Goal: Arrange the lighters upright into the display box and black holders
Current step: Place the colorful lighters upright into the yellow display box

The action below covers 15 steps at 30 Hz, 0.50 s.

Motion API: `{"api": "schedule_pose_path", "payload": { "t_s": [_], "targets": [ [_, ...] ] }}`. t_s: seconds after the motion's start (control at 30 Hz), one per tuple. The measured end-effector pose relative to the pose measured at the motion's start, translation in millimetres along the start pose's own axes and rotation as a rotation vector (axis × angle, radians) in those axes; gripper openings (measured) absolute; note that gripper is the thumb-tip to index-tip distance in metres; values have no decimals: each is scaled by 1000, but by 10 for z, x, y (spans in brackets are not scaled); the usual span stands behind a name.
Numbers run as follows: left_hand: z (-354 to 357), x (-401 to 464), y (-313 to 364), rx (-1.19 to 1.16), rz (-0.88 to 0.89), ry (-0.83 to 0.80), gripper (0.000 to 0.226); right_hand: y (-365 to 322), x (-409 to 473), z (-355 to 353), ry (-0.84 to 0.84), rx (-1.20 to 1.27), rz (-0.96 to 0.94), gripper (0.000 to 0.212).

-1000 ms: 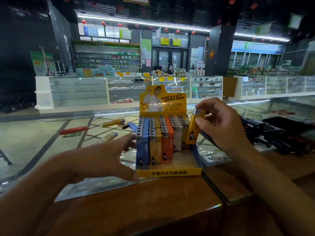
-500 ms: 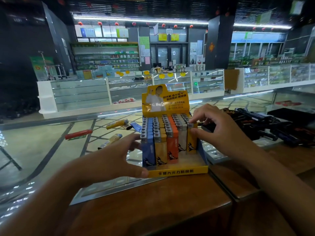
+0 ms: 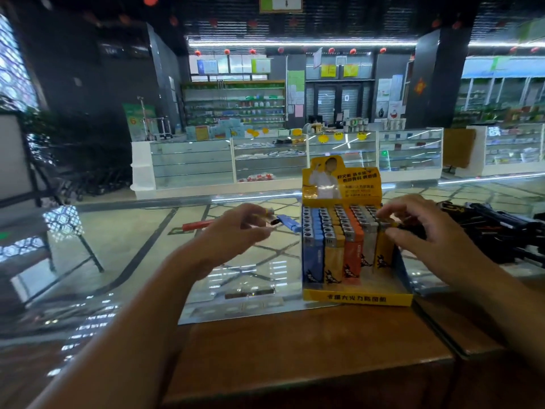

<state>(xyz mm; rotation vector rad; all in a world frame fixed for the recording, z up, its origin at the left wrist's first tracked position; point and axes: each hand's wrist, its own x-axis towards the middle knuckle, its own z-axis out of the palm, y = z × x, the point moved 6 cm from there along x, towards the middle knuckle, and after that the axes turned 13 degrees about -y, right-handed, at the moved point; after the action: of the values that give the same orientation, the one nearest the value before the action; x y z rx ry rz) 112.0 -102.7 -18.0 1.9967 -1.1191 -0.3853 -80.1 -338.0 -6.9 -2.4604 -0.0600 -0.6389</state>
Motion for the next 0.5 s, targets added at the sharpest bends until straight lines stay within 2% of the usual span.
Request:
{"api": "schedule_pose_path", "payload": {
  "t_s": [0.07,0.17,0.27,0.37,0.5],
  "targets": [
    [-59,47,-127,198,-40,127,37,-52,-33,56,-12,-55,1,36],
    [-17,181,-339,492,-164,150,53,-244,-94,169,18,-266,-58,56],
    [-14,351,-471,553,-225,101,54,-507,-86,306,18,-407,-156,58],
    [-31,452,-487,586,-182,65,43,-556,-37,416,-36,-454,-214,56],
    [-126,578,-487,613,-112,88,33,-401,-26,440,-53,-438,-195,54]
  ]
}}
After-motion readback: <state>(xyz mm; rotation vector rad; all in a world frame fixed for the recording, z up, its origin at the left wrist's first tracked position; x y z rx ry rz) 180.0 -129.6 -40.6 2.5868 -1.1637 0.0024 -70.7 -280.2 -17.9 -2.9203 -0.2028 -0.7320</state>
